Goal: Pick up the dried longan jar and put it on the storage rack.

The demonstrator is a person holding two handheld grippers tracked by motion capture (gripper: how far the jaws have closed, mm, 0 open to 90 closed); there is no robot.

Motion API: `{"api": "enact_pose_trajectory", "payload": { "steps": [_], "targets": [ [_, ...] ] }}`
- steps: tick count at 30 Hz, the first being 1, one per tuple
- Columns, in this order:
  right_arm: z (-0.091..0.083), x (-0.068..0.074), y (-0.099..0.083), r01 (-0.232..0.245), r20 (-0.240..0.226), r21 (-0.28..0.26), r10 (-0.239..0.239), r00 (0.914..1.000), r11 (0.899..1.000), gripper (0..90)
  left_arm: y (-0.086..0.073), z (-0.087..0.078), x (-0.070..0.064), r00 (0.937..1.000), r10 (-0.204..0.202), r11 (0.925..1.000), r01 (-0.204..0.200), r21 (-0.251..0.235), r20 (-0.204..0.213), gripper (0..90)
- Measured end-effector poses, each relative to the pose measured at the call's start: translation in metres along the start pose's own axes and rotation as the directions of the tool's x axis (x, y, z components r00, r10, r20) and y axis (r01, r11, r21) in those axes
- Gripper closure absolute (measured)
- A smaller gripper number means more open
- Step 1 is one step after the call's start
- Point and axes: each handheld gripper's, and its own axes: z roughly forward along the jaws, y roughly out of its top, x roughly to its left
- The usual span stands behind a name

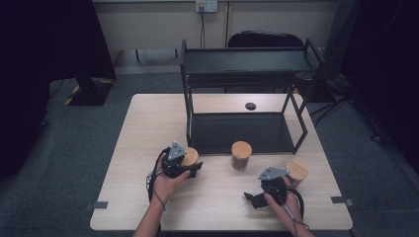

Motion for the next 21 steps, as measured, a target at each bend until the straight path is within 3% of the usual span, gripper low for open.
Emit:
{"api": "enact_pose_trajectory", "payload": {
  "steps": [21],
  "targets": [
    [0.0,0.0,0.0,0.0,0.0,0.0,0.0,1.0,1.0,0.0,0.02,0.017,-0.007,0.9997,0.009,1.0,-0.009,0.001,0.022,25.7]
  ]
}}
